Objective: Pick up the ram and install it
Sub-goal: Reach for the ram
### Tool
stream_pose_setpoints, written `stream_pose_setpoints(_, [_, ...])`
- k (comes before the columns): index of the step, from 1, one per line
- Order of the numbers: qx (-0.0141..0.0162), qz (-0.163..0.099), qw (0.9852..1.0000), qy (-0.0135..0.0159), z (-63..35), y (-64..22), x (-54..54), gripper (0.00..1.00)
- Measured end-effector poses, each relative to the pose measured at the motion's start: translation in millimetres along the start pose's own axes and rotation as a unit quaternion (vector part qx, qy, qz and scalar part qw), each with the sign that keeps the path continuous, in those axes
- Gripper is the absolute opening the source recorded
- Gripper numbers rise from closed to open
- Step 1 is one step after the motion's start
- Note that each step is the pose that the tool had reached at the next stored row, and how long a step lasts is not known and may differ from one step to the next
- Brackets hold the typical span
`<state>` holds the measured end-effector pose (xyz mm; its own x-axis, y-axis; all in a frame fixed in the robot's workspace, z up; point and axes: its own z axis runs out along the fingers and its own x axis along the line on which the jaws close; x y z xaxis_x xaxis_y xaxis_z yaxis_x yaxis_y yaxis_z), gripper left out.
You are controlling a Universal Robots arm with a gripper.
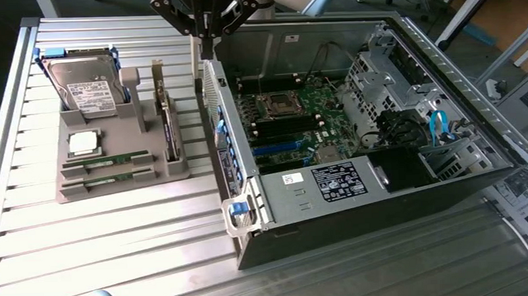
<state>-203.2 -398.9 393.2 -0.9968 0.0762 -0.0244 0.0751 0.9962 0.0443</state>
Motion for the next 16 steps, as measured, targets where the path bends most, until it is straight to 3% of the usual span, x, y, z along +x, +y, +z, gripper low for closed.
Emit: stream_pose_setpoints(16, [-0.0001,0.000,1.0000,0.0000,-0.3,-1.1,14.1,0.11])
